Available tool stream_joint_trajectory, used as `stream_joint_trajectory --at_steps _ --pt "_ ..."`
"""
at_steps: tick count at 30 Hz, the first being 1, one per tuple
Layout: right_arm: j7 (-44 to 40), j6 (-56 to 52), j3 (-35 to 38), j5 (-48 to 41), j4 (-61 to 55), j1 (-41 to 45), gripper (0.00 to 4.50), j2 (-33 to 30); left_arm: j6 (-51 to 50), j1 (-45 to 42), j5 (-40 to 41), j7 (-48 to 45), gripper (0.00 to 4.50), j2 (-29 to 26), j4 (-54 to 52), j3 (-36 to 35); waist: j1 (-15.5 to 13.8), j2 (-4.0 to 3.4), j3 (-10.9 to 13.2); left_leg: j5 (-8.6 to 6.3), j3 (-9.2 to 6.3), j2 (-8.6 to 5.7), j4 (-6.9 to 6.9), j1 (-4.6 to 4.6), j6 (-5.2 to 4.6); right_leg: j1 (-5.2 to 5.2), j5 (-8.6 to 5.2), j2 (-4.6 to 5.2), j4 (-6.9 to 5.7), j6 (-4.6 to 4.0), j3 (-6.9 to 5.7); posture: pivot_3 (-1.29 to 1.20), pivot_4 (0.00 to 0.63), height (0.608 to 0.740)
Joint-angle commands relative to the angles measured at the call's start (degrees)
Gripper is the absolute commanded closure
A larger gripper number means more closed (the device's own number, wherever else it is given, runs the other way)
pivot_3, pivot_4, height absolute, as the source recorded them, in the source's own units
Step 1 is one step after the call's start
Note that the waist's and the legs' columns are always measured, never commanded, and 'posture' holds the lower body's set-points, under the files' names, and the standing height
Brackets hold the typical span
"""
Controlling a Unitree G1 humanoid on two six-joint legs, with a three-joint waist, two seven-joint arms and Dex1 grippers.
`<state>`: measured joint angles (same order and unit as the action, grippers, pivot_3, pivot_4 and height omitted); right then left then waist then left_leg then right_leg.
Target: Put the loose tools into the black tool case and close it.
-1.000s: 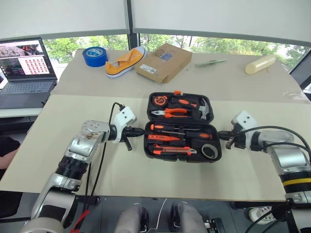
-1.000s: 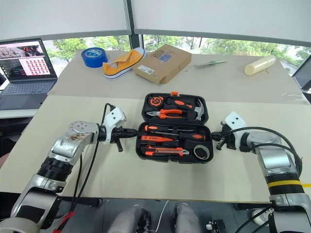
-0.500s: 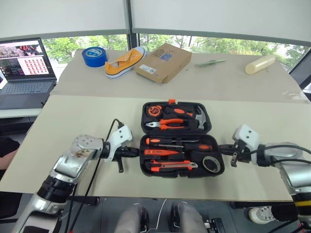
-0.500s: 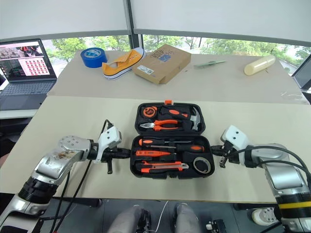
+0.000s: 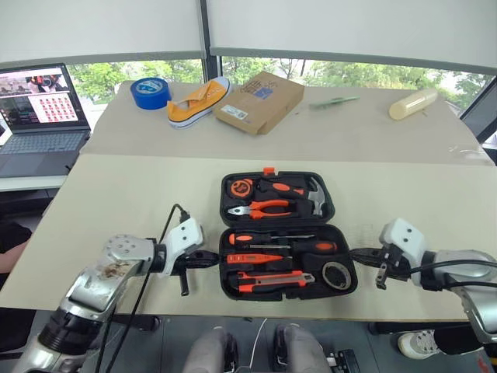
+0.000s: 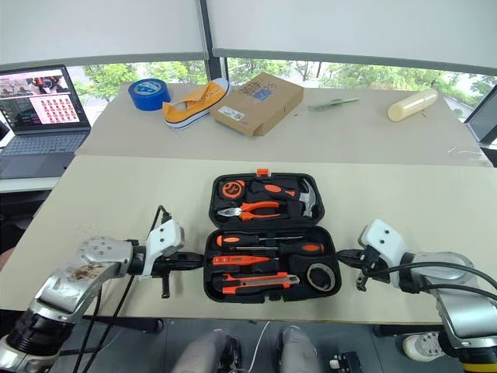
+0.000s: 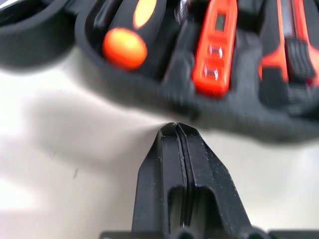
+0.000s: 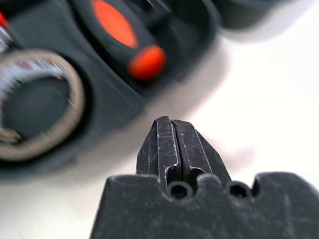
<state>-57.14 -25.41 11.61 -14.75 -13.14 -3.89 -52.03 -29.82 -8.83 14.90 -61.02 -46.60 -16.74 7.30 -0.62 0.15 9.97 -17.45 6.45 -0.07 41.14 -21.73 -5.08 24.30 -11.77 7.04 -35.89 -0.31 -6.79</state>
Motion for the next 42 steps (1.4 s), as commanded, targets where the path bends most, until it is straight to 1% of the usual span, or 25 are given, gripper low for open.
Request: stream_joint_trajectory --at_steps 1,4,5,6,7,9,10,11,13,15,18,21,27,28,29,30,31,32,34,35,36,37,38,39,42 --pt "0.7 0.8 5.0 -0.9 1.3 0.6 4.50 -1.5 0.1 1.9 -1.7 0.5 4.44 -4.2 5.5 -3.6 0.1 0.00 0.0 0.02 0.03 0.00 -0.11 0.07 0.03 -0.01 -0.01 0.01 0.01 0.00 0.02 0.00 0.150 0.731" --pt "1.5 -2.0 6.1 -3.0 2.8 4.4 4.50 -1.3 -5.3 -2.2 2.0 2.5 4.44 -2.9 8.2 -6.7 0.1 -0.01 0.0 0.10 0.06 0.01 -0.27 0.22 0.17 -0.01 -0.10 -0.01 -0.02 0.06 0.05 0.00 0.150 0.731" --pt "2.2 -4.3 6.1 -4.3 3.3 7.1 4.50 -0.7 -8.9 -5.0 3.9 3.9 4.20 -1.4 9.1 -7.8 0.0 0.00 0.0 0.13 0.05 0.03 -0.31 0.21 0.22 0.02 -0.15 -0.03 -0.05 0.12 0.05 0.00 0.150 0.731" --pt "3.0 -6.5 6.0 -5.5 3.8 9.7 4.21 -0.2 -12.4 -8.0 5.3 5.3 3.93 -0.1 10.1 -8.5 0.0 0.00 0.0 0.16 0.04 0.05 -0.31 0.20 0.27 0.03 -0.15 -0.04 -0.07 0.12 0.03 0.00 0.150 0.731" --pt "4.1 -9.3 5.6 -6.9 4.3 12.8 3.92 0.5 -16.2 -11.5 6.7 7.3 3.78 1.7 11.1 -9.2 -0.1 0.03 0.1 0.20 0.04 0.04 -0.30 0.18 0.32 0.04 -0.15 -0.04 -0.10 0.12 0.01 0.00 0.150 0.731" --pt "6.2 -14.0 4.4 -8.8 5.3 18.6 3.37 2.0 -23.8 -17.5 9.3 10.6 3.04 5.2 12.7 -10.8 -0.2 0.13 0.1 0.31 0.00 0.03 -0.27 0.05 0.35 0.08 -0.11 -0.05 -0.11 0.10 -0.03 0.00 0.150 0.731" --pt "6.9 -15.4 3.8 -9.2 5.6 20.5 2.94 2.5 -26.5 -19.3 10.2 11.7 2.63 6.3 13.2 -11.3 -0.3 0.17 0.1 0.34 -0.03 0.02 -0.23 -0.03 0.32 0.09 -0.09 -0.05 -0.11 0.10 -0.05 0.00 0.150 0.731" --pt "8.5 -17.5 2.5 -9.5 6.7 24.2 2.77 3.9 -30.6 -22.4 11.4 13.7 2.43 8.4 14.1 -12.2 -0.3 0.20 0.1 0.36 -0.07 0.00 -0.18 -0.09 0.29 0.08 0.08 -0.06 -0.13 -0.16 -0.07 0.00 0.150 0.731" --pt "12.0 -21.4 0.2 -9.5 9.5 31.0 1.98 7.2 -37.8 -28.1 12.8 18.1 1.65 12.6 16.5 -13.8 -0.2 0.30 0.1 0.38 -0.08 -0.02 -0.14 -0.14 0.26 0.09 0.17 -0.10 -0.12 -0.25 -0.09 0.00 0.150 0.731" --pt "15.3 -25.1 -1.6 -9.1 12.6 36.2 1.39 10.4 -42.4 -32.2 13.0 22.3 1.02 16.3 18.8 -15.5 -0.1 0.34 0.1 0.40 -0.07 -0.03 -0.14 -0.18 0.23 0.10 0.17 -0.15 -0.12 -0.25 -0.11 0.00 0.150 0.731" --pt "17.6 -28.0 -4.2 -8.0 16.6 40.2 1.39 13.1 -45.0 -35.4 12.4 26.9 1.02 20.2 21.3 -16.2 0.0 0.34 0.1 0.43 -0.07 -0.03 -0.18 -0.25 0.24 0.13 0.17 -0.50 -0.12 -0.24 -0.16 0.00 0.150 0.731" --pt "19.6 -28.4 -7.1 -6.0 19.5 41.6 1.39 14.4 -44.2 -36.0 11.7 29.6 1.02 22.8 22.6 -15.4 0.0 0.33 0.1 0.44 -0.06 -0.03 -0.32 -0.32 0.27 0.16 0.14 -0.57 -0.15 -0.20 -0.24 0.00 0.150 0.731" --pt "20.7 -27.0 -9.4 -4.2 22.2 41.5 1.39 15.2 -42.8 -34.9 11.6 32.7 1.02 25.3 23.7 -14.8 0.0 0.33 0.1 0.44 -0.06 -0.08 -0.33 -0.47 0.28 0.23 0.12 -0.59 -0.04 -0.17 -0.31 0.00 0.150 0.731" --pt "20.9 -26.8 -9.3 -4.2 22.6 41.6 1.63 15.6 -42.6 -34.5 11.7 33.0 0.98 25.7 23.5 -14.7 0.1 0.33 0.1 0.44 -0.05 -0.07 -0.32 -0.45 0.28 0.22 0.12 -0.58 -0.07 -0.16 -0.30 0.00 0.150 0.731" --pt "21.0 -26.7 -9.1 -4.2 22.7 41.6 1.92 16.0 -42.3 -34.0 11.7 33.3 1.25 26.1 23.2 -14.6 0.1 0.33 0.1 0.44 -0.05 -0.07 -0.32 -0.40 0.29 0.18 0.12 -0.59 -0.07 -0.16 -0.29 0.00 0.150 0.731" --pt "21.2 -26.8 -9.1 -4.3 22.5 41.5 2.10 16.4 -42.1 -33.5 11.8 33.6 1.53 26.4 22.8 -14.4 0.2 0.32 0.1 0.44 -0.05 -0.06 -0.33 -0.33 0.29 0.12 0.11 -0.59 -0.07 -0.16 -0.28 0.00 0.150 0.731" --pt "21.4 -26.9 -9.1 -4.3 22.3 41.4 2.29 16.6 -42.0 -33.1 11.9 33.8 1.63 26.6 22.5 -14.3 0.3 0.33 0.1 0.44 -0.03 -0.06 -0.33 -0.25 0.31 0.09 0.11 -0.58 -0.06 -0.15 -0.26 0.00 0.150 0.731" --pt "21.5 -27.0 -9.1 -4.3 22.1 41.3 2.77 16.8 -41.9 -32.8 11.9 33.9 2.12 26.8 22.2 -14.1 0.4 0.33 0.1 0.44 -0.03 -0.06 -0.33 -0.22 0.31 0.07 0.11 -0.57 -0.06 -0.15 -0.25 0.00 0.150 0.731" --pt "21.7 -27.2 -9.0 -4.3 21.7 41.2 3.46 17.1 -41.7 -32.3 12.1 33.7 2.90 26.9 21.5 -13.6 0.3 0.32 0.1 0.44 -0.04 -0.05 -0.31 -0.21 0.33 0.07 0.11 -0.56 -0.06 -0.15 -0.24 0.00 0.150 0.731" --pt "21.9 -27.3 -8.8 -4.4 21.5 41.2 3.76 17.3 -41.6 -32.1 12.3 33.6 3.22 26.9 21.1 -13.3 0.3 0.32 0.1 0.45 -0.03 -0.06 -0.31 -0.16 0.33 0.05 0.11 -0.54 -0.04 -0.16 -0.23 0.00 0.150 0.731" --pt "22.1 -27.4 -8.8 -4.4 21.3 41.3 4.19 17.4 -41.7 -32.0 12.5 33.6 3.70 26.9 20.9 -13.3 0.3 0.32 0.1 0.45 -0.03 -0.06 -0.31 -0.11 0.33 0.03 0.11 -0.52 -0.02 -0.16 -0.20 0.00 0.150 0.731" --pt "22.2 -27.4 -8.7 -4.4 21.2 41.2 4.42 17.4 -41.8 -32.0 12.8 33.6 3.96 27.0 20.8 -13.4 0.3 0.32 0.1 0.45 -0.03 -0.06 -0.31 -0.10 0.33 0.00 0.11 -0.51 -0.02 -0.16 -0.20 0.00 0.150 0.731" --pt "22.4 -27.4 -8.6 -4.4 21.0 41.2 4.50 17.5 -42.1 -32.0 13.1 33.7 4.32 27.1 20.7 -13.6 0.2 0.32 0.1 0.45 -0.03 -0.06 -0.31 -0.07 0.33 -0.02 0.11 -0.51 -0.02 -0.16 -0.20 0.00 0.150 0.731" --pt "22.6 -27.3 -8.6 -4.4 20.9 41.2 4.50 17.6 -42.4 -32.0 13.3 33.7 4.47 27.2 20.6 -13.7 0.2 0.33 0.1 0.45 -0.02 -0.07 -0.30 -0.03 0.33 -0.05 0.11 -0.50 -0.02 -0.16 -0.20 0.00 0.150 0.731" --pt "23.2 -27.3 -8.2 -4.6 20.2 41.2 4.50 17.9 -42.2 -32.0 13.5 33.4 4.47 27.1 20.4 -13.7 0.3 0.33 0.1 0.45 0.00 -0.07 -0.28 0.02 0.34 -0.05 0.11 -0.49 -0.05 -0.16 -0.14 0.00 0.150 0.731"
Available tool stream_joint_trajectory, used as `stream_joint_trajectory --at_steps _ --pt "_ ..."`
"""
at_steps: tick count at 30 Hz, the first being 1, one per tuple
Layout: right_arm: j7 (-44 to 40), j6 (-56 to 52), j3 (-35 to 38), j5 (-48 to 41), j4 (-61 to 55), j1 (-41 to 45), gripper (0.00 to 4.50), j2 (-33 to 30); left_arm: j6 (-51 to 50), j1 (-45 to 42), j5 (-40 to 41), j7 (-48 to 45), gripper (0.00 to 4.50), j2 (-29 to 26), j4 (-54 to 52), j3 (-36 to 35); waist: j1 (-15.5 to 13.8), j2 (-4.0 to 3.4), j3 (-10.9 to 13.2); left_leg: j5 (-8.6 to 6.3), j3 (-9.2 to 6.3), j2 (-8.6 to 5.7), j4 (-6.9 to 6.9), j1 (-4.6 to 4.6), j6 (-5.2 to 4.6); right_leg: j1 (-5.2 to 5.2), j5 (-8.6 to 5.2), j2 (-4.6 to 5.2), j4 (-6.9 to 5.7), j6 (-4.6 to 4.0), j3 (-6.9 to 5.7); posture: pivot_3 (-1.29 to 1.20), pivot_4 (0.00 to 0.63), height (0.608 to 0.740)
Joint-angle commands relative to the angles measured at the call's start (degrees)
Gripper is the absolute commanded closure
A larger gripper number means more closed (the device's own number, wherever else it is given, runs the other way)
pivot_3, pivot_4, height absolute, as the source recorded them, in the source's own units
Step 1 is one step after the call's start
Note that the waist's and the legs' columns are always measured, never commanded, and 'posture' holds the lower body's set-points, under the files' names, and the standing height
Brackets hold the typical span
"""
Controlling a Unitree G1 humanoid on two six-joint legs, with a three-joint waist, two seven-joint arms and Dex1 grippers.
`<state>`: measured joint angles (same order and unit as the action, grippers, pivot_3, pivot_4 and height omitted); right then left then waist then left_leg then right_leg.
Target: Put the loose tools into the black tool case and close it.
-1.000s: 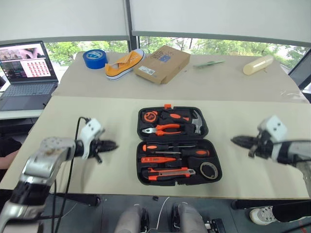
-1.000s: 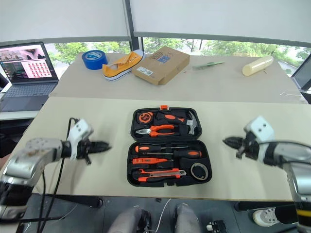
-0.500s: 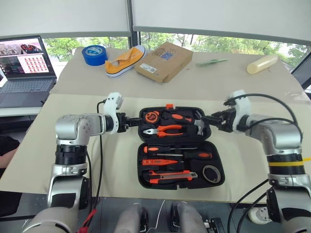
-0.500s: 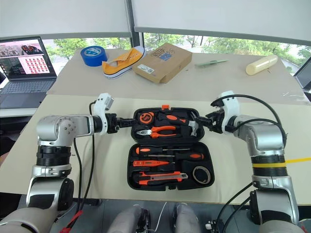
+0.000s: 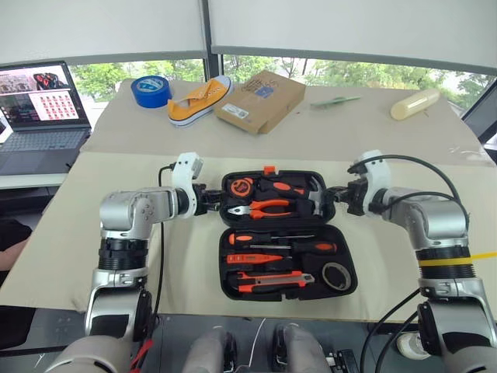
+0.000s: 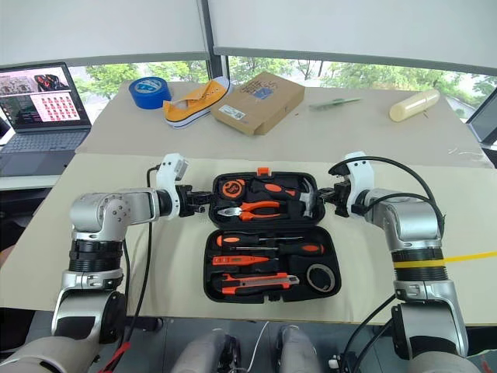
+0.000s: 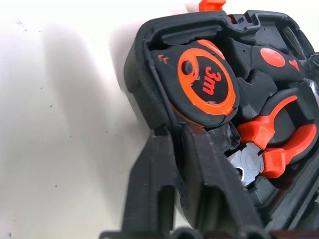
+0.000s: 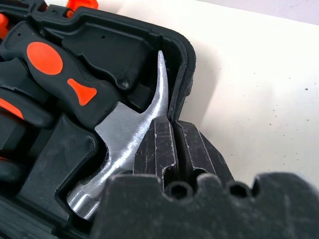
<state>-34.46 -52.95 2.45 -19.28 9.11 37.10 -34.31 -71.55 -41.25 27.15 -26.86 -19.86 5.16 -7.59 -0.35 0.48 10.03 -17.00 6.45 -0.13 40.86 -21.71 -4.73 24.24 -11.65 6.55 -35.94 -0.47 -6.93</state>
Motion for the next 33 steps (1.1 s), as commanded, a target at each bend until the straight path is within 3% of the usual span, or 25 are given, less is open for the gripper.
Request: stream_joint_trajectory --at_steps 1,7,14,21,26,33 --pt "0.8 0.2 1.3 -0.2 -2.3 0.3 4.50 0.3 -0.5 0.4 1.3 -0.8 4.47 0.4 -1.5 1.1 0.0 0.00 0.0 0.00 0.00 0.00 0.00 0.02 0.01 0.00 0.00 0.00 -0.01 0.00 0.02 0.00 0.150 0.731" --pt "2.6 3.3 1.8 0.8 -3.0 2.2 4.50 1.2 3.2 -1.0 1.2 -2.5 4.47 0.3 -1.6 1.6 0.0 0.00 0.0 0.01 0.02 0.00 0.00 0.00 0.02 0.03 0.00 0.00 -0.03 -0.01 0.03 0.00 0.150 0.731" --pt "6.1 10.5 4.8 1.5 3.4 10.7 4.50 5.1 20.4 -8.2 -3.5 -5.1 4.47 0.6 5.5 3.3 0.0 0.00 0.0 0.12 0.14 -0.03 0.04 -0.48 0.14 0.63 0.10 -0.05 -0.16 -0.15 -0.04 0.00 0.150 0.731" --pt "6.7 20.8 5.4 4.0 9.6 13.2 4.50 7.0 30.9 -11.1 -6.6 -8.2 4.47 1.7 10.5 5.3 0.4 0.00 0.0 0.18 0.24 -0.02 -0.21 -0.87 0.19 1.02 0.10 -0.33 -0.16 -0.15 -0.21 0.00 0.150 0.731" --pt "5.1 24.9 5.2 4.7 6.8 8.7 4.50 6.9 36.3 -5.4 -9.0 -10.3 4.47 1.0 6.7 8.3 0.5 -0.01 0.0 0.19 0.23 -0.03 -0.21 -1.16 0.18 1.24 0.09 -0.33 -0.13 -0.14 -0.28 0.00 0.150 0.731" --pt "3.8 32.5 6.7 4.2 -8.0 -4.9 4.50 6.2 41.9 7.1 -8.8 -9.3 4.47 -0.2 -7.2 7.7 0.3 -0.03 0.0 0.19 0.17 -0.01 -0.17 -1.12 0.18 1.13 0.08 -0.29 -0.12 -0.12 -0.28 0.00 0.150 0.731"
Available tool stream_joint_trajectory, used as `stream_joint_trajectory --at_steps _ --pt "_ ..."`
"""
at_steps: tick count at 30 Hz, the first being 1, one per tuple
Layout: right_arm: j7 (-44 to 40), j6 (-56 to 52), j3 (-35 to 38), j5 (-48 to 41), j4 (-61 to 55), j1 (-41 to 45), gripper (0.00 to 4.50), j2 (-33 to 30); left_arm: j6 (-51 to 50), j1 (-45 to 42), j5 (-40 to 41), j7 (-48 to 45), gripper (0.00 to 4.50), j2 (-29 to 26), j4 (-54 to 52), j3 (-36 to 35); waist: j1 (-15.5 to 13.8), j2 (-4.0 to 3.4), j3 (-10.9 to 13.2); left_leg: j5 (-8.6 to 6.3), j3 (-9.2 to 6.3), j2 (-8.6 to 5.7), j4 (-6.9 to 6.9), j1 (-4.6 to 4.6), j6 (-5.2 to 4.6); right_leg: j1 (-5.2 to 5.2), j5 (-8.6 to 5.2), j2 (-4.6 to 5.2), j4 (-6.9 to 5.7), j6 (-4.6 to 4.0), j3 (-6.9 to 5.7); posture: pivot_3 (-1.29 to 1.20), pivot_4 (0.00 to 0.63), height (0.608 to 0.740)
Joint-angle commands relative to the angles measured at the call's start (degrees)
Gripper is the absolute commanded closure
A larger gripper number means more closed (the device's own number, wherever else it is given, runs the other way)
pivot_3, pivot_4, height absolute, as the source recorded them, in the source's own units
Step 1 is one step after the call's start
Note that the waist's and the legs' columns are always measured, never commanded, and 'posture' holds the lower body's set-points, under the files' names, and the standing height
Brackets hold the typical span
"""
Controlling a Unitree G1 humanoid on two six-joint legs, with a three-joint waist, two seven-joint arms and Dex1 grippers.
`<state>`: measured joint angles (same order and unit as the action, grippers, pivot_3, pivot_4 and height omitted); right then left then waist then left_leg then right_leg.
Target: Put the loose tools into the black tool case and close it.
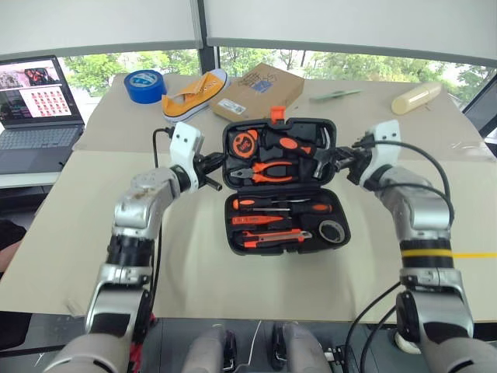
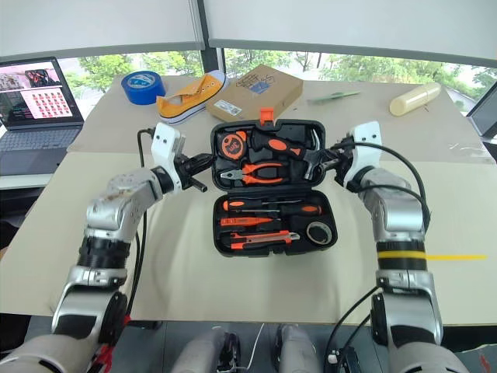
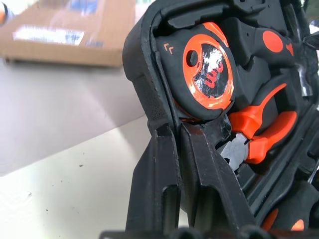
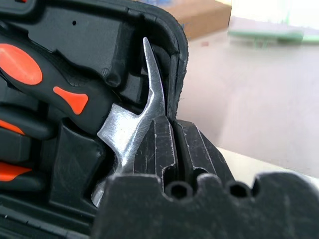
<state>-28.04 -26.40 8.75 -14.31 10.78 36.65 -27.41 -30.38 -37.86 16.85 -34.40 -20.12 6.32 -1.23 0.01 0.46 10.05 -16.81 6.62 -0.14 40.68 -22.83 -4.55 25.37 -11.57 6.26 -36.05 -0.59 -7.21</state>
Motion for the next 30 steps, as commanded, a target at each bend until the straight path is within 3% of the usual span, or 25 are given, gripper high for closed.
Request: stream_joint_trajectory --at_steps 1,10,16,30 --pt "-3.2 7.0 0.3 -0.8 -11.4 -6.3 4.50 -0.9 0.5 5.0 1.8 -1.5 4.47 -0.1 -10.1 1.0 -0.1 -0.01 0.0 0.00 -0.03 0.01 0.01 0.01 0.00 -0.03 0.00 0.01 0.00 0.00 0.02 0.00 0.150 0.731" --pt "-6.4 13.5 4.4 -4.9 -21.4 -18.1 4.50 -1.2 -0.8 11.8 2.4 0.9 4.47 -1.4 -20.0 -0.7 -0.1 -0.01 0.0 0.00 0.03 0.05 0.02 0.45 0.00 -0.26 -0.02 0.06 0.06 0.01 0.21 0.00 0.150 0.731" --pt "-7.2 11.2 4.9 -6.3 -24.3 -22.6 2.59 -2.3 -2.9 12.7 3.2 1.9 4.50 -1.3 -21.6 -1.2 -0.2 -0.01 0.0 0.00 0.03 0.08 0.04 0.53 0.00 -0.32 -0.02 0.06 0.02 0.01 0.25 0.00 0.150 0.731" --pt "-2.6 -6.7 6.3 -11.3 -22.2 -15.9 2.59 -5.1 -2.6 10.4 3.6 1.8 4.50 -2.2 -17.3 -1.5 -0.6 0.00 0.0 0.00 0.03 0.07 0.11 0.58 -0.01 -0.35 -0.01 0.08 -0.04 -0.01 0.27 0.00 0.150 0.731"
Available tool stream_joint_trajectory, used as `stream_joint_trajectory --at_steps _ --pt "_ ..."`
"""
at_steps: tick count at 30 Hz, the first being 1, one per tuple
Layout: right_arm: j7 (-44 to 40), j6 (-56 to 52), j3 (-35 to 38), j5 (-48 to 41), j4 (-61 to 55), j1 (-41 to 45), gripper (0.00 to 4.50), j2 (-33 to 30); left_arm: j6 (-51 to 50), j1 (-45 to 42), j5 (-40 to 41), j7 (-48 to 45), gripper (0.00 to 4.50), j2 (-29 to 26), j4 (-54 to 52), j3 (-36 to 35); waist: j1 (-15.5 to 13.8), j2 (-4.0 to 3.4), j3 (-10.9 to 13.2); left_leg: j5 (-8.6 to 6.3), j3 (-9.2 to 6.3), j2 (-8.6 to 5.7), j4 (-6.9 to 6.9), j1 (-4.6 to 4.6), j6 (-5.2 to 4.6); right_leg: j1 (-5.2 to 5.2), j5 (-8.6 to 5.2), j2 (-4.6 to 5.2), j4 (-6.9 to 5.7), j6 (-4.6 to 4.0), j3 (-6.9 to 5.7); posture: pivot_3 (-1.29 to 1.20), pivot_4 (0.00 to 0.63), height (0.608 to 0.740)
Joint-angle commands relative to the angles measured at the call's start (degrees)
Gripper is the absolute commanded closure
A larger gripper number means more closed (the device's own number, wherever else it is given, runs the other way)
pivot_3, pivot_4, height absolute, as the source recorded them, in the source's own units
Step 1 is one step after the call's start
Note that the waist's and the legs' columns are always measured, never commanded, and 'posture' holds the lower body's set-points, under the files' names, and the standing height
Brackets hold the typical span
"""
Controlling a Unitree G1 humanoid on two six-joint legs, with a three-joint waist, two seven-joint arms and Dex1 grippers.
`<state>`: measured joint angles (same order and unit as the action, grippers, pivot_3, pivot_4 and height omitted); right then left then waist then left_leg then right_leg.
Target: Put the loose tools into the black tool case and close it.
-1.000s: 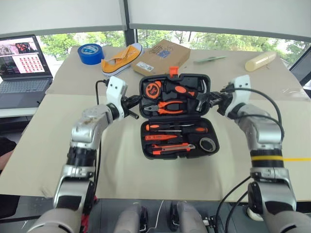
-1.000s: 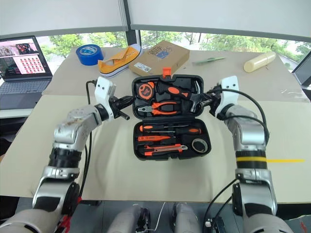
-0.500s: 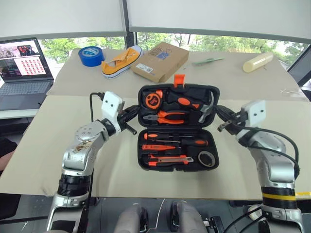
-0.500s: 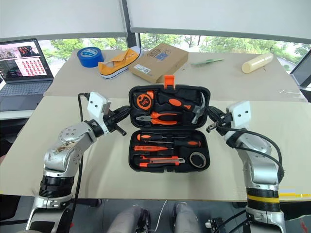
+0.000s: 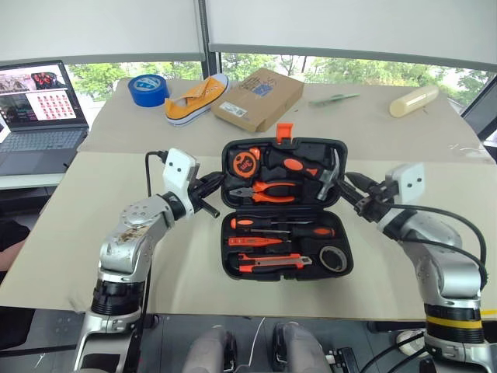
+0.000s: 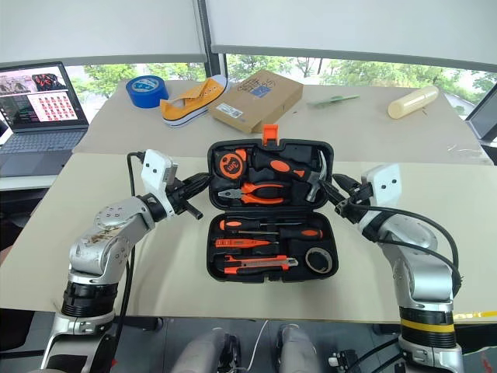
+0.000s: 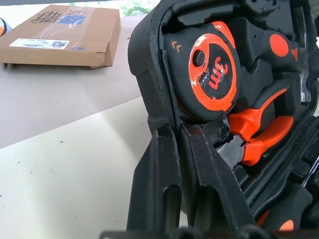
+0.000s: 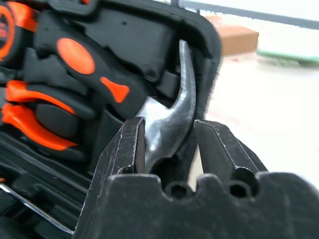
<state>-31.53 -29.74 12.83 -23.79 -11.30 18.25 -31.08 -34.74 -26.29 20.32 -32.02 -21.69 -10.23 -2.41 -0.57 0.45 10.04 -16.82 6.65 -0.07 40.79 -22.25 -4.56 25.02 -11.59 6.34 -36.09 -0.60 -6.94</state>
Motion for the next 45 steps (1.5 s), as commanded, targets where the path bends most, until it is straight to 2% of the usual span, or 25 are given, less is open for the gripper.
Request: stream_joint_trajectory --at_steps 1,8,11,14,15,22,27,33,41,45 --pt "1.2 -4.5 2.5 -2.3 0.5 3.5 2.59 -1.5 1.9 -1.3 0.1 -0.5 4.50 -0.6 -0.6 -0.3 0.0 0.00 0.0 0.00 0.00 0.00 0.00 0.00 0.00 0.00 0.00 0.00 0.00 0.00 -0.01 0.00 0.150 0.731" --pt "0.7 -5.3 -0.1 -0.3 5.0 6.0 2.59 -2.1 3.2 -1.7 -0.2 -0.4 4.50 -0.7 0.0 -0.3 0.0 0.01 0.0 0.00 0.01 0.00 -0.01 -0.01 0.00 0.00 0.00 -0.01 0.01 0.00 -0.02 0.00 0.150 0.731" --pt "1.6 -4.8 -0.6 0.5 6.2 6.6 3.29 -1.3 3.3 -1.8 -0.1 -0.3 4.50 -0.7 -0.1 -0.4 0.0 0.01 0.0 0.00 0.01 0.00 0.00 -0.02 0.00 0.01 0.00 -0.01 0.00 0.00 -0.02 0.00 0.150 0.731" --pt "2.0 -4.6 -1.1 0.8 6.6 7.4 4.27 -0.9 3.3 -1.8 -0.1 -0.2 4.50 -0.7 -0.2 -0.3 0.0 0.01 0.0 0.00 0.01 0.00 0.00 -0.01 0.00 0.00 0.00 -0.01 0.00 0.00 -0.01 0.00 0.150 0.731" --pt "2.0 -4.3 -1.1 0.8 6.6 7.5 4.44 -0.7 3.3 -1.9 -0.1 -0.2 4.50 -0.8 -0.2 -0.3 0.0 0.01 0.0 0.00 0.01 0.00 0.00 -0.02 0.00 0.01 0.00 -0.01 0.00 0.00 -0.02 0.00 0.150 0.731" --pt "1.8 -2.3 1.2 -1.2 3.5 7.9 4.44 -0.2 4.6 -2.4 -0.7 -0.5 4.50 -1.2 0.5 -0.3 0.0 0.01 0.0 0.00 0.01 0.00 0.01 -0.02 0.00 0.01 0.00 -0.01 0.00 0.00 -0.02 0.00 0.150 0.731" --pt "4.3 2.4 1.9 0.0 5.6 11.9 4.44 1.9 8.8 -6.3 -2.6 -1.0 4.50 -1.2 5.5 0.1 0.0 0.01 0.0 0.02 0.04 -0.02 0.05 -0.12 -0.02 0.12 0.02 -0.01 -0.04 -0.03 -0.02 0.00 0.150 0.731" --pt "4.1 7.2 0.7 1.9 7.2 12.2 4.44 2.6 13.1 -8.2 -4.2 -1.0 4.50 -0.9 7.9 0.4 -0.1 0.01 0.0 0.02 0.02 -0.02 -0.01 -0.23 -0.03 0.14 0.02 -0.05 -0.03 -0.03 -0.13 0.00 0.150 0.731" --pt "1.0 14.5 -1.1 5.7 1.9 2.0 4.44 1.8 16.5 4.1 -7.6 0.3 4.50 -2.2 -2.1 2.2 0.0 -0.01 0.0 0.02 0.01 -0.02 -0.11 -0.32 -0.03 0.16 0.02 -0.10 0.03 -0.01 -0.17 0.00 0.150 0.731" --pt "0.4 18.6 -0.6 7.1 -0.2 -3.2 4.44 1.5 15.9 10.3 -8.7 1.8 4.50 -2.6 -7.6 2.2 0.1 -0.02 0.0 0.01 0.03 -0.01 -0.15 -0.08 -0.02 0.01 0.00 -0.05 0.13 0.00 -0.08 0.00 0.150 0.731"
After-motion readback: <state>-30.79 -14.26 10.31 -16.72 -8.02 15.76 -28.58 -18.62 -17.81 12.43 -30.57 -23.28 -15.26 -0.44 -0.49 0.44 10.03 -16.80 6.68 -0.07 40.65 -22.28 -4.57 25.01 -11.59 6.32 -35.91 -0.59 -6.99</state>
